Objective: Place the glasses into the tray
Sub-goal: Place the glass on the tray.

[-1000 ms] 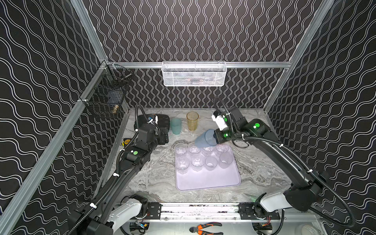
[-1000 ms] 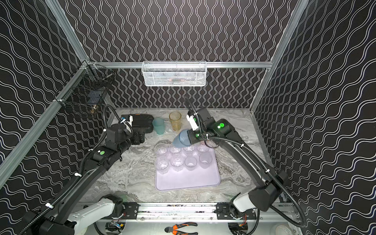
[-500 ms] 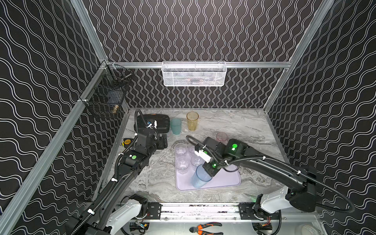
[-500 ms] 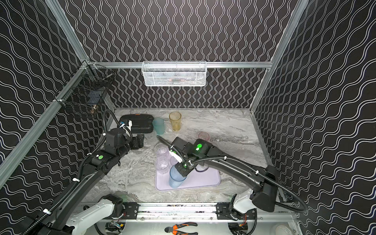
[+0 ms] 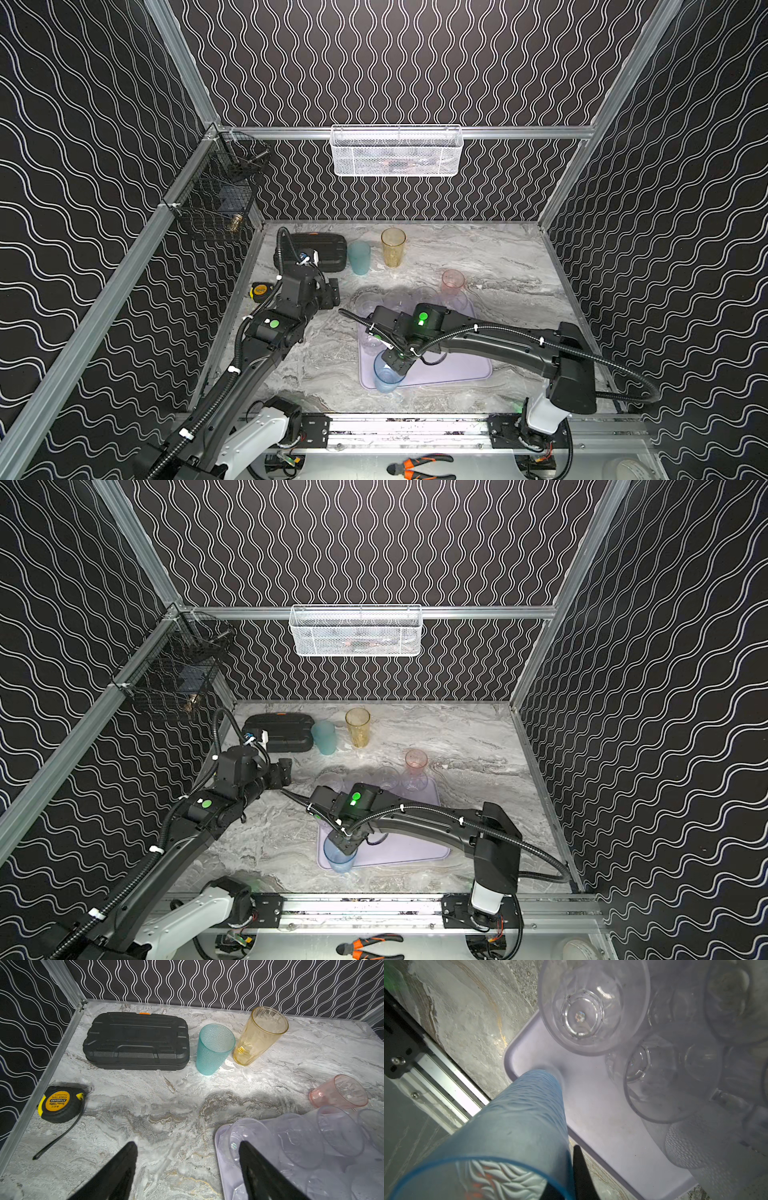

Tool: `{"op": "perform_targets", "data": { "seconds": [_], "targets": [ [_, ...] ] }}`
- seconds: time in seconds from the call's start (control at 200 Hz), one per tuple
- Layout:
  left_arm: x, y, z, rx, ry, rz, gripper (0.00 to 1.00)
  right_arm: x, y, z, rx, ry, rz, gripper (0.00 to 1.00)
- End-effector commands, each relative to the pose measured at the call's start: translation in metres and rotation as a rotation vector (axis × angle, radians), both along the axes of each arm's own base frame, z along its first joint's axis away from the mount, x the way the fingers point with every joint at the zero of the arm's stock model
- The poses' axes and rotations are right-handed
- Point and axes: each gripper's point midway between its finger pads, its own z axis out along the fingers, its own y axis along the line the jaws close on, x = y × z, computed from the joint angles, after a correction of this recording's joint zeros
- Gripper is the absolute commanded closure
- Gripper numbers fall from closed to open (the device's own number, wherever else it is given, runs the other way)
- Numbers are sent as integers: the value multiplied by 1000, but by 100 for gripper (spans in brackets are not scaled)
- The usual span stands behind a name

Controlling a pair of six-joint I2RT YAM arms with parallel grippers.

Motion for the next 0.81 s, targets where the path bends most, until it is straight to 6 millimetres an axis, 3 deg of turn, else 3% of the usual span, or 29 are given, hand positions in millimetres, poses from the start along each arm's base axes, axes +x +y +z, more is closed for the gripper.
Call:
{"op": "perform_targets", "data": {
  "seconds": [0.0, 0.37, 0.561, 0.801],
  "targets": [
    [0, 7, 3, 13, -18, 38, 19, 9, 9, -2, 1, -38, -1, 100],
    [2, 8, 1, 23, -20, 37, 19, 15, 25, -21, -55, -23, 34, 100],
    [3, 7, 2, 25, -22, 34, 19, 13, 33, -9, -7, -11, 33, 79],
    [6, 6, 2, 28, -21, 28, 19, 19, 39, 17, 84, -2, 9, 68]
  ]
}}
